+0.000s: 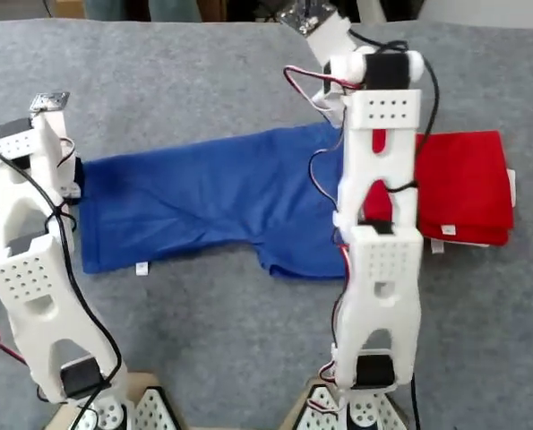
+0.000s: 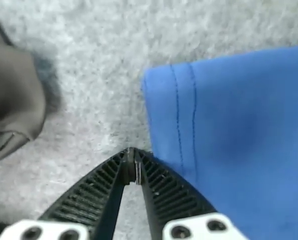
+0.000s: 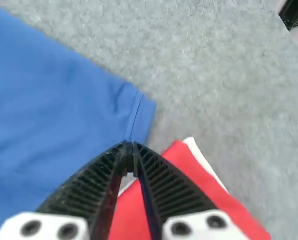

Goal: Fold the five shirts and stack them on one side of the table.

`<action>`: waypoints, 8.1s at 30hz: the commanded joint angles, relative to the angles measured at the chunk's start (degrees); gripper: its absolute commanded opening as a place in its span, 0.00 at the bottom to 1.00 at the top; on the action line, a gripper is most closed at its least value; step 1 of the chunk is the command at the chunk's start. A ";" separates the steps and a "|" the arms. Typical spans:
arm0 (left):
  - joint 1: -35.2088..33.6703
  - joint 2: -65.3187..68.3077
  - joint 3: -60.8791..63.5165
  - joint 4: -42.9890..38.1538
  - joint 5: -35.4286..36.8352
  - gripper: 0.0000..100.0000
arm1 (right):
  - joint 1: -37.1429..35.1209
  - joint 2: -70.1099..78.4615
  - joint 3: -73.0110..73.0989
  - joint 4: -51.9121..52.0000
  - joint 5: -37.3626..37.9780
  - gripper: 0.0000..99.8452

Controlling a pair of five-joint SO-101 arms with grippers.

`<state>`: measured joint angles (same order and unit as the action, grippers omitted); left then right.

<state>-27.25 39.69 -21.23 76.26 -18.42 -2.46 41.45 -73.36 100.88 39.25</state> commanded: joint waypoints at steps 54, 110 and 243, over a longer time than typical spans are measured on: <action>-11.30 -77.80 62.81 -2.81 -0.62 0.03 | -12.84 -59.56 129.10 -43.87 37.27 0.32; -11.38 -77.89 60.35 -2.37 -0.62 0.03 | -14.59 -7.78 51.56 -28.48 37.54 0.01; 52.26 13.19 -50.95 20.22 26.55 0.03 | 14.95 -52.09 78.20 -31.91 12.57 0.01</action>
<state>23.30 53.14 -66.51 95.08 7.78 11.08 -8.40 5.67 70.64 50.77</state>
